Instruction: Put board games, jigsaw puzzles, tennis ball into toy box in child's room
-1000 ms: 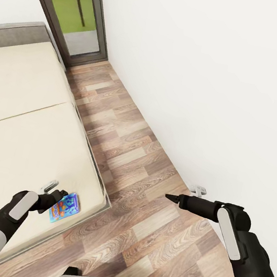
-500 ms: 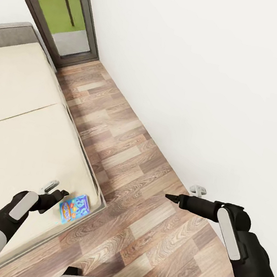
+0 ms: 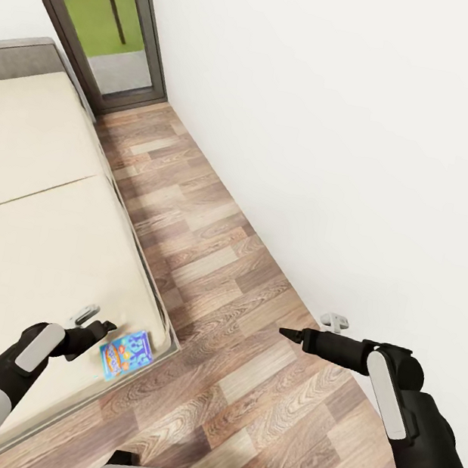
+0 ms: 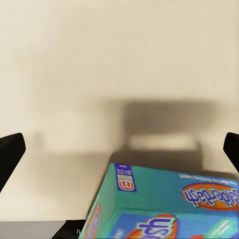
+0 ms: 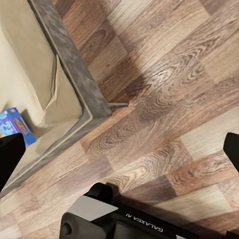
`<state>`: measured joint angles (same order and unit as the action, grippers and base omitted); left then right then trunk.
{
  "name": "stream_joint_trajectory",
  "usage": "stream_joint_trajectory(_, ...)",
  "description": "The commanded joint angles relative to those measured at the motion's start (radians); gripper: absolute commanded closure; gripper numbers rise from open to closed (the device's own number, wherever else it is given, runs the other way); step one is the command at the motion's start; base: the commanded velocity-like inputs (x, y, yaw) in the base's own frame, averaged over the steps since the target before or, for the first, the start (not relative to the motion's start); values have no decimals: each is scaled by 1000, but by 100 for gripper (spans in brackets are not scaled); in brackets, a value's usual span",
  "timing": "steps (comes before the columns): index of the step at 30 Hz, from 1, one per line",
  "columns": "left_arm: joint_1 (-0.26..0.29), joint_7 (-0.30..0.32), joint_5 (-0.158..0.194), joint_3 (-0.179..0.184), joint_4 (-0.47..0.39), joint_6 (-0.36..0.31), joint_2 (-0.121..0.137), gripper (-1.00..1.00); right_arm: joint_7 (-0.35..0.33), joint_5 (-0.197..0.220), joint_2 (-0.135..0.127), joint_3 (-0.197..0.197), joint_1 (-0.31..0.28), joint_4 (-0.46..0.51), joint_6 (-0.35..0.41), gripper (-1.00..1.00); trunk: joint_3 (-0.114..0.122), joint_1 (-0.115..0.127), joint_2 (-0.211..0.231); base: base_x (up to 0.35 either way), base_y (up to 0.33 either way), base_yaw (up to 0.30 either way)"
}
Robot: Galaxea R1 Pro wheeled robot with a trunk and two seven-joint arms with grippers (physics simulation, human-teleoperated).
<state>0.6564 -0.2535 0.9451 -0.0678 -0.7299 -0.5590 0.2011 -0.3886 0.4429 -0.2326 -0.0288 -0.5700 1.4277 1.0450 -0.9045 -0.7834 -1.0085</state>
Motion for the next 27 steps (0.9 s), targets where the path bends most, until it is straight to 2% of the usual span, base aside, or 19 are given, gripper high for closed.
stream_joint_trajectory(1, 0, -9, 11, -1, -2, -4, 0, -100, -10, -10, -1, 0, -1, 0, 2, -100, -1, 0, -1, 0, 0, -3)
stream_joint_trajectory(21, -3, -6, 12, -4, -9, -4, 3, -100, -10, -10, -1, 0, -1, 0, 2, -100, -1, 0, -1, 0, 0, 0)
stream_joint_trajectory(27, -9, 12, 13, -6, -16, -4, 7, -100, -10, -10, -1, 0, 0, 0, 2, -100, -1, 0, -1, 0, 0, 0)
